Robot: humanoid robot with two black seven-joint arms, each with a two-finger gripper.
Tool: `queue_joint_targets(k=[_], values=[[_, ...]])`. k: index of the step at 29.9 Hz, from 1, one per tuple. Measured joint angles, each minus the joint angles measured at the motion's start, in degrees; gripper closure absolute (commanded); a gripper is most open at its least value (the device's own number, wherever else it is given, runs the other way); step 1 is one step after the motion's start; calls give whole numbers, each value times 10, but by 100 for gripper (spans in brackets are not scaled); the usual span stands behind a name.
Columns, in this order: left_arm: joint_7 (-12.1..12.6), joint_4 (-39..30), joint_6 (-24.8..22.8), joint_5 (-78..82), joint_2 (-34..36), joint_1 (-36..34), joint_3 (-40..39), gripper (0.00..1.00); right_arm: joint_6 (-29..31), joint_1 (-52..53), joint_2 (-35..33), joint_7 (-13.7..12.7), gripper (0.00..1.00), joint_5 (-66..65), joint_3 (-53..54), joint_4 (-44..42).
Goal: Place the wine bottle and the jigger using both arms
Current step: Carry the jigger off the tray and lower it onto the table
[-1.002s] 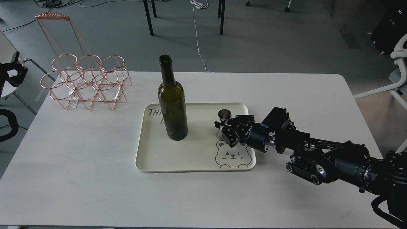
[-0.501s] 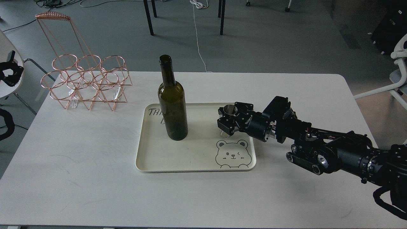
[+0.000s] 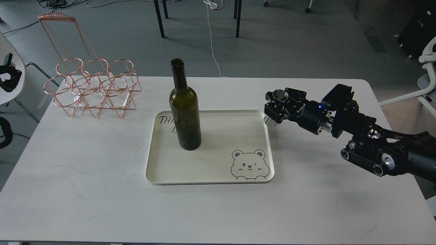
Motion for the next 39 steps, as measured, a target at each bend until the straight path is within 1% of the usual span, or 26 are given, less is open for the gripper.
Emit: queue_joint_targets(k=[3,8,17,20,25,26,28,34,39], values=[[0,-1,0,0,-1,0,-1,1,0,-22,-31,0,97,1,18,1],[0,-3,0,0,-4,0,-1,1,0,-66,-53,0,96,1,50,-1],[1,-4,0,1,-3,-4,1,1,0,-104,-51,0,91,10,65,-9],[1,-4,0,1,-2,-4,1,1,0,-113,-49,0,87,18,65,-18],[1,-4,0,1,-2,-4,1,1,0,-117,-48,0,83,20,62,-25],[1,-4,0,1,-2,-4,1,1,0,-117,-48,0,82,20,61,-25],[1,-4,0,1,-2,-4,1,1,0,-118,-48,0,76,20,59,-25],[1,-4,0,1,-2,-4,1,1,0,-119,-48,0,69,20,56,-25],[1,-4,0,1,-2,-4,1,1,0,-125,-48,0,60,20,55,-25]])
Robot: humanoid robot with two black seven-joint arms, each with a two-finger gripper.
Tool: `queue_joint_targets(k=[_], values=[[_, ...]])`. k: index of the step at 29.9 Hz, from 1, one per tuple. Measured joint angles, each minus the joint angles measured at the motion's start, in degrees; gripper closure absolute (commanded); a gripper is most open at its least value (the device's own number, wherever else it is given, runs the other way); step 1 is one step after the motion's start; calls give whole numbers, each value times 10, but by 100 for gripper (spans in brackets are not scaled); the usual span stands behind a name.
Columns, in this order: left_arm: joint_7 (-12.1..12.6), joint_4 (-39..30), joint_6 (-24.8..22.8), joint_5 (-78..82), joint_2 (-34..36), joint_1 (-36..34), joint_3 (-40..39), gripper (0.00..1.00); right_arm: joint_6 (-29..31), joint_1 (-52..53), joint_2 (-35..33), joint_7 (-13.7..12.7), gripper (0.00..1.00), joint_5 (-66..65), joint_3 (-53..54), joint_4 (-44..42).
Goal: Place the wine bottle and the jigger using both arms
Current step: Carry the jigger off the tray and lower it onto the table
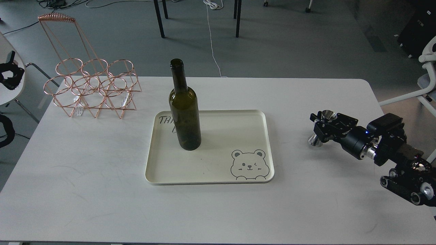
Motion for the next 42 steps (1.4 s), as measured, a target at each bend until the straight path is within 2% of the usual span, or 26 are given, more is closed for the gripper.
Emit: queue_joint_targets(k=[6,12,18,20,25,35,42], values=[[0,0,0,0,1,0,0,1,0,-2,-1,0,58,0,0,3],[0,0,0,0,1,0,-1,1,0,-2,-1,0,46,-1,0,9],[0,0,0,0,0,-1,-2,1,0,-13,-7,0,41,-1,-2,16],[0,0,0,0,0,-1,-2,1,0,-15,-12,0,33,-1,-2,23],[0,-1,0,0,1,-1,-2,1,0,-18,-54,0,23,1,5,76],[0,-1,0,1,27,-1,-1,1,0,-12,-182,0,19,21,7,202],[3,-41,0,5,52,-1,4,1,0,32,-216,0,16,84,63,243]])
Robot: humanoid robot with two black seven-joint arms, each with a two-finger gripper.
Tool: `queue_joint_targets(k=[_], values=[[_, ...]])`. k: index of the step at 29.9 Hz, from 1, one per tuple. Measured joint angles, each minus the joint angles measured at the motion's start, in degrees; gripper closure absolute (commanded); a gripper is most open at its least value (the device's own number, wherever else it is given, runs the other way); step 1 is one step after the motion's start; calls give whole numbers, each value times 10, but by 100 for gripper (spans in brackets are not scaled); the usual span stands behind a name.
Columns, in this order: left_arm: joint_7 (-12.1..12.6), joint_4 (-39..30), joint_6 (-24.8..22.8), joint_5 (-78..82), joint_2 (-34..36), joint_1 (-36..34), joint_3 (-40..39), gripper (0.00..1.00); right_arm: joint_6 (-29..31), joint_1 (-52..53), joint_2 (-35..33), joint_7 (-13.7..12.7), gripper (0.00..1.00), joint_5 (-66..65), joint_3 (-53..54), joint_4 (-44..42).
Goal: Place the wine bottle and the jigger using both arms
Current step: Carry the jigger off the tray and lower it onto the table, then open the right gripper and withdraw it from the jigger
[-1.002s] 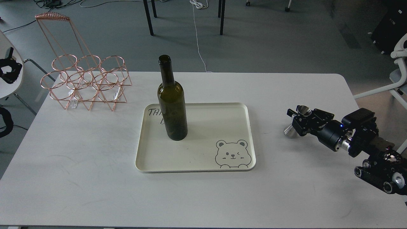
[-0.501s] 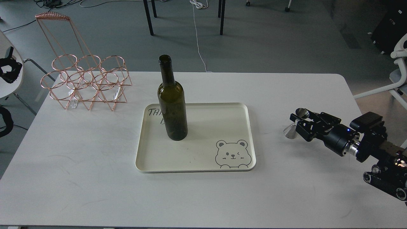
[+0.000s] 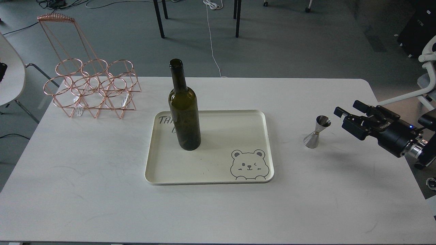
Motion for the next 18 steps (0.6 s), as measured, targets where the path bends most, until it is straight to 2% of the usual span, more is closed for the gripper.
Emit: queue_joint_targets(k=[4,9,13,18], values=[[4,-61,0,29,29,0,5,2,0,61,2,0,16,78,15,-5],[4,-164,0,155,78,-3,5,2,9,119,28,0,13,203,24,-32],[2,-247,0,229,126,-3,5,2,40,132,49,0,13,284,31,-58],[2,-377,6,309,203,2,5,2,111,129,64,0,10,438,56,-90]])
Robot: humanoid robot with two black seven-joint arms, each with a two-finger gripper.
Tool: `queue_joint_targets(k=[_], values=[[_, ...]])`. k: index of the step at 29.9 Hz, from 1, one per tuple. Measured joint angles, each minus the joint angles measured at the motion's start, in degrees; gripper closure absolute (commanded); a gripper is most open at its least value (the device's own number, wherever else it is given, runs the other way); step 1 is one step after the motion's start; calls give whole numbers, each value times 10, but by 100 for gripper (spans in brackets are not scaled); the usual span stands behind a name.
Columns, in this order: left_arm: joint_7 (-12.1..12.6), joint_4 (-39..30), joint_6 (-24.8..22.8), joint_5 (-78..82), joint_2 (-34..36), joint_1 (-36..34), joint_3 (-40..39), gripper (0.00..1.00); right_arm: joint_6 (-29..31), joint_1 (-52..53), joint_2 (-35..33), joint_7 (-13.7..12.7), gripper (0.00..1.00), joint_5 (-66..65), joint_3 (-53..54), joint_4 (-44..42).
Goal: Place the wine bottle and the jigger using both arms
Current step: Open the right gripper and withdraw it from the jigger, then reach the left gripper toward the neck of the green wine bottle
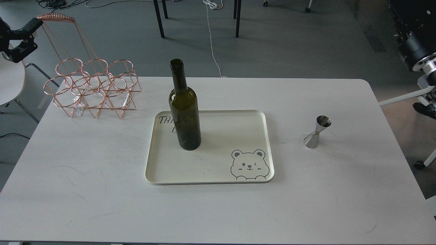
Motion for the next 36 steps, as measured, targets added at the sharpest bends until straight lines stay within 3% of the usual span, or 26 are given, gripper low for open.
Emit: queue_joint_targets(k=[5,13,16,22,29,36], values=[[0,-85,26,86,25,4,3,2,93,-1,45,0,9,119,27,-126],[-1,-156,89,303,2,4,8,2,369,-19,117,0,5,349,88,-363],[-1,-173,116,374,-4,4,13,2,434,-40,136,0,3,432,92,-413],[-1,-220,171,529,-7,5,57,2,448,-95,157,0,3,561,109,-436],[-3,-237,275,779,-21,6,121,2,449,-121,182,0,3,576,144,-436],[-2,-238,334,853,-90,1,127,5,449,-125,182,0,3,575,145,-436]])
